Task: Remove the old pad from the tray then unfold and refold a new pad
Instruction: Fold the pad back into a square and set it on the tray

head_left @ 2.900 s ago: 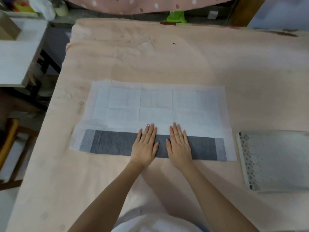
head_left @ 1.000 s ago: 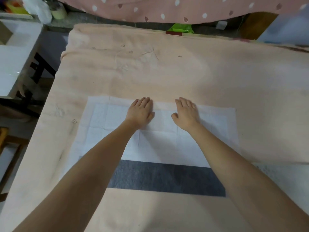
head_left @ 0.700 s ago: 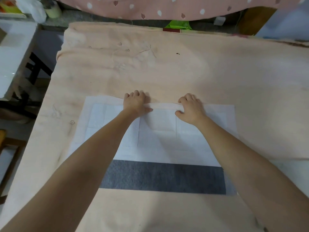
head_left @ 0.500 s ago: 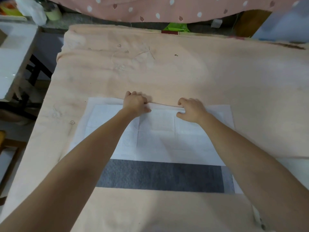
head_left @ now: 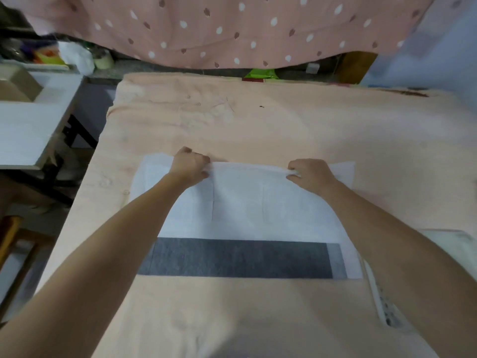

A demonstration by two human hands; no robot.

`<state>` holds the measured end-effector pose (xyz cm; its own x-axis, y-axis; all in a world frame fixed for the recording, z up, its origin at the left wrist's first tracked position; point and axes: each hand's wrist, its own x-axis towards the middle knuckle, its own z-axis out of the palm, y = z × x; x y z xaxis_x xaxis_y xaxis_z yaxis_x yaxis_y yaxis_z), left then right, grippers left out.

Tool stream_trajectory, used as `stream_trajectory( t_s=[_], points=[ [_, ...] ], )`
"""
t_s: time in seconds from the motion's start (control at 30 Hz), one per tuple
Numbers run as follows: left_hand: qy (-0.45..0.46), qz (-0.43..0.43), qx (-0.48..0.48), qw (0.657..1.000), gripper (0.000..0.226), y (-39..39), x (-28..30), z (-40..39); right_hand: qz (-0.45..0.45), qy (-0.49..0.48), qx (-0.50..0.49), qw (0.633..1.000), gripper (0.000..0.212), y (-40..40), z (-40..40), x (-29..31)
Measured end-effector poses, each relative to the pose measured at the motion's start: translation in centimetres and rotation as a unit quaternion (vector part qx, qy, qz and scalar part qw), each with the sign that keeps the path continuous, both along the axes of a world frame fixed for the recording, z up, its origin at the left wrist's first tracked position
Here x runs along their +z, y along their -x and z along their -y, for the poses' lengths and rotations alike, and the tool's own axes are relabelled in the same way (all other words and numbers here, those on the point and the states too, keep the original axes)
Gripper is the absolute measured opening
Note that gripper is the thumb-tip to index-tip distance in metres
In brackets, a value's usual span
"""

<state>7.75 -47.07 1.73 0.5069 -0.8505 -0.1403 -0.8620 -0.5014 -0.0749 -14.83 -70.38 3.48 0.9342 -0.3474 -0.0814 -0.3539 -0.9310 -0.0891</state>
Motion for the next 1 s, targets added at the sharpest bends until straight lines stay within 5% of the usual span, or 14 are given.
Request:
stream_trajectory(
  t_s=[0.23, 0.37, 0.47, 0.67, 0.87, 1.0],
  points=[
    [0.042, 0.019, -0.012, 0.999, 0.027, 4.7, 0.4, -5.5, 0.065, 0.058, 0.059, 0.994, 0.004, 6.5, -3.5, 0.5],
    [0.050, -0.031, -0.039, 0.997, 0.047, 7.1, -1.9, -8.8, 0.050, 0.114, 0.091, 0.988, 0.037, 9.7, -5.6, -0.7],
    [0.000, -0.033, -0.053, 0.998, 0.057, 8.6, -3.5, -10.8, 0.004, 0.066, 0.074, 0.995, 0.055, 11.7, -6.4, -3.8],
    [-0.030, -0.071, -0.022, 0.997, 0.053, 11.4, -6.7, -13.4, -0.092, 0.037, 0.058, 0.993, 0.060, 14.4, -9.0, -7.5],
    [-0.002, -0.094, 0.012, 0.995, 0.055, 12.6, -8.2, -14.5, -0.048, 0.014, 0.006, 0.999, 0.046, 15.7, -11.0, -9.0],
    [0.100, -0.096, -0.002, 0.990, 0.066, 13.6, -7.1, -13.9, 0.031, -0.030, -0.044, 0.998, 0.046, 15.1, -11.8, -9.0]
  ],
)
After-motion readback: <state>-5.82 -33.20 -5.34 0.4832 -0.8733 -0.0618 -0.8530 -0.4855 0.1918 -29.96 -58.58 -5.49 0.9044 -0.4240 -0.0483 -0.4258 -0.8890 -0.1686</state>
